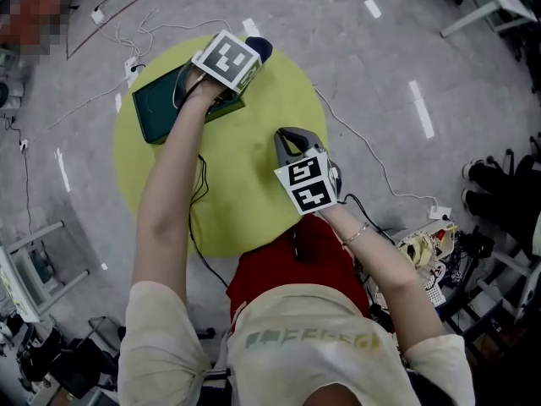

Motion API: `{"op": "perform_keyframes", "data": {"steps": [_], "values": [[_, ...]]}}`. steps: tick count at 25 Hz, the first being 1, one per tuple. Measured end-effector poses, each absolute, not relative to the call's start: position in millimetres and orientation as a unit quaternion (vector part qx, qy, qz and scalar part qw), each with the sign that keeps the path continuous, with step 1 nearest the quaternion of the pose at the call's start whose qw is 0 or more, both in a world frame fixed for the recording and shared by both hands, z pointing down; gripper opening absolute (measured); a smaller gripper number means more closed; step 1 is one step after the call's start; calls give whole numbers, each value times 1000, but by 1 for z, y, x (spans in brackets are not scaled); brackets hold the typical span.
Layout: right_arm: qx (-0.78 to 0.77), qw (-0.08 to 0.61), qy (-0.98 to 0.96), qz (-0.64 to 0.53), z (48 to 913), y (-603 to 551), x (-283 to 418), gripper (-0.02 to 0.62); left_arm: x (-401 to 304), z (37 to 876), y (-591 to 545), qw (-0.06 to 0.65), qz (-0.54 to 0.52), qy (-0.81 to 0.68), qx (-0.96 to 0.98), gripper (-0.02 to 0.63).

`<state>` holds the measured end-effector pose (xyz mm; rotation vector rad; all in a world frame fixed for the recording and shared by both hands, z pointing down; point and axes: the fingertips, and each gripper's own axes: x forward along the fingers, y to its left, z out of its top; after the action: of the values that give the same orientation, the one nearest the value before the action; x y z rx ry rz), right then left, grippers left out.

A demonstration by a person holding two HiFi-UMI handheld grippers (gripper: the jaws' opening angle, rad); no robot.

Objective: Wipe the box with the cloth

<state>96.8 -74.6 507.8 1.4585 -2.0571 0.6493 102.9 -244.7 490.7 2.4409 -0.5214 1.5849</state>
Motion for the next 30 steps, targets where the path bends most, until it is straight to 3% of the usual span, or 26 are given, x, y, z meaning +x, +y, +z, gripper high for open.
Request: {"op": "perform_keyframes", "data": {"steps": [30], "values": [[496,262,-802,206,491,-9,88,40,74,469,-104,136,476,-216,842,92]]}}
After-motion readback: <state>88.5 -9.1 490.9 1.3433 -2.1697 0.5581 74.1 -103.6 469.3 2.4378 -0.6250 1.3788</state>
